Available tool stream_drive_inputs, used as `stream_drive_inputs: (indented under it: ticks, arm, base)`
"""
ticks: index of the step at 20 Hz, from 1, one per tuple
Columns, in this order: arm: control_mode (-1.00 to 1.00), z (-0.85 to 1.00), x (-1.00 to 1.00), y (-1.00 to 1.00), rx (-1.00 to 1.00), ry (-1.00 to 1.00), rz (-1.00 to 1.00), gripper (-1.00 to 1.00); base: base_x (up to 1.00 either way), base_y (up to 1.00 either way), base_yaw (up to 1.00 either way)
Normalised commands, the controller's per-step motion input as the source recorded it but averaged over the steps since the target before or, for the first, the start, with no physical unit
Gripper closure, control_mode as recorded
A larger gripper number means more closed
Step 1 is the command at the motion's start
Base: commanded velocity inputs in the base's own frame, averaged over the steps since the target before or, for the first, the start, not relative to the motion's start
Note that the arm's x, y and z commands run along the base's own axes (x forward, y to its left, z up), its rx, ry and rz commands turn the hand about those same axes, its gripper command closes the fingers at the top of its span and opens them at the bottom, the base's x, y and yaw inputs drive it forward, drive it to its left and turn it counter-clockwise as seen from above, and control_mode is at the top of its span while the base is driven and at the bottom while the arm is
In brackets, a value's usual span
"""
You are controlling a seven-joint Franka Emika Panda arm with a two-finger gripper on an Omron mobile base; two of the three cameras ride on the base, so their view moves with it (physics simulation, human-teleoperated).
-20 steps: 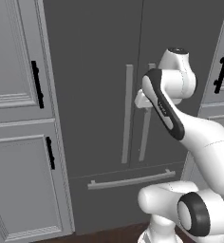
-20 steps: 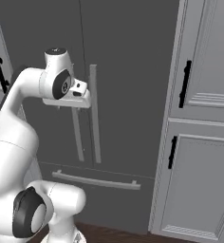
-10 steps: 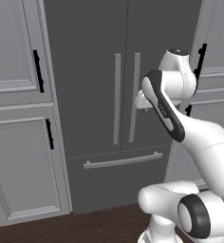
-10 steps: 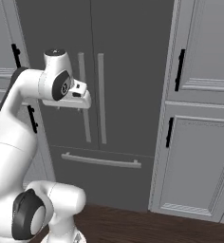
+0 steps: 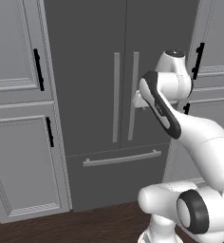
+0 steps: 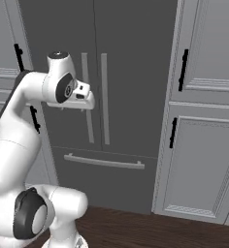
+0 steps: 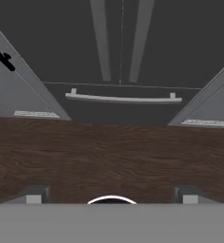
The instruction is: Take the strawberry from the fridge and place it on top of the pancake, located on the dining counter.
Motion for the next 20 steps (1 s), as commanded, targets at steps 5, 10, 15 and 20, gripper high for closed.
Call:
stream_drive_inputs:
  ticks: [5,10,15,20]
  arm:
    - [-1.00,-0.06,0.87,0.03,-0.06,-0.07,-0.03,-1.00]
    - [-1.00,-0.32,0.40,-0.35,0.00,-0.24,-0.02,-1.00]
    - [-1.00,0.04,0.53,-0.06,0.08,-0.24,0.00,-1.00]
    - [-1.00,0.21,0.77,-0.35,0.06,-0.01,-0.03,-1.00]
  base:
    - [0.00,0.00,0.00]
    - [0.00,0.00,0.00]
    - [0.00,0.00,0.00]
    - [0.00,0.00,0.00]
